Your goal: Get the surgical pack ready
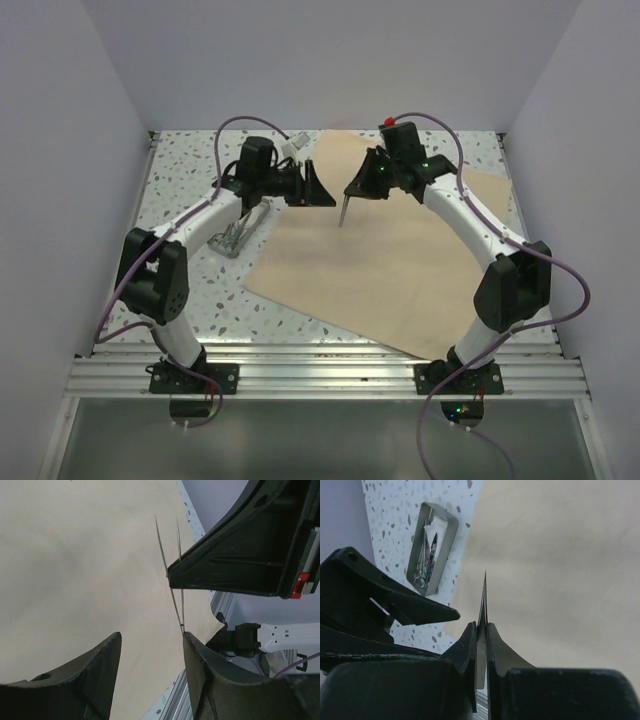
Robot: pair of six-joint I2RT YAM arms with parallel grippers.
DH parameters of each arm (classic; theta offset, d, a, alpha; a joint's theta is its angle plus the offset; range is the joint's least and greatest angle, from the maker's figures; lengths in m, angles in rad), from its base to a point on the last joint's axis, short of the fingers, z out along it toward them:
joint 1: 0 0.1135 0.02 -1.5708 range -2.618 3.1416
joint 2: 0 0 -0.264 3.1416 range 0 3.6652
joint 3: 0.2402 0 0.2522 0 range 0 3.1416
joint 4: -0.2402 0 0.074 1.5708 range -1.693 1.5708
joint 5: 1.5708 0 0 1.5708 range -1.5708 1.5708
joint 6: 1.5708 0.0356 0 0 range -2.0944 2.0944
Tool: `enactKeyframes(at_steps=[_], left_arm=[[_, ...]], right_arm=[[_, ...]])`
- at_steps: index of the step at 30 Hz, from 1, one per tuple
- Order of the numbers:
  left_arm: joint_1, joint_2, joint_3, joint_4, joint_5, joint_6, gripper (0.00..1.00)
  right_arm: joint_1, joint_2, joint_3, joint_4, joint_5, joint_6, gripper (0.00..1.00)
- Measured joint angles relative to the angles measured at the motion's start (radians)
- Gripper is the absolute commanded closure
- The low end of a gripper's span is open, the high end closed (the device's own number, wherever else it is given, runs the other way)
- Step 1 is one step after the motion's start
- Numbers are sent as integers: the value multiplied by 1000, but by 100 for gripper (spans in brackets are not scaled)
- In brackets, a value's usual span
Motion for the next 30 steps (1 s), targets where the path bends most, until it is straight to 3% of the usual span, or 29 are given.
enactKeyframes(at_steps=[16,19,21,22,23,24,27,28,30], left_arm=[[-51,-4,-97,130,30,-102,45],[-60,-4,-97,138,34,-106,53],[-62,-4,-95,131,35,-105,72],[-63,-3,-88,115,33,-95,78],[-64,1,-76,98,35,-85,94],[-64,4,-61,82,37,-78,100],[-63,6,-31,50,31,-39,100],[-62,6,-27,37,24,-23,100],[-56,6,-24,-11,3,23,100]], right_arm=[[59,0,-25,11,-2,26,100],[63,0,-24,11,-4,28,100],[63,0,-22,9,-5,28,100],[63,0,-17,7,-5,28,96],[64,2,-11,4,-4,27,94],[64,4,-2,0,-3,27,90],[63,16,31,-17,-3,26,71],[63,24,48,-23,-5,26,53],[63,43,91,-44,0,21,38]])
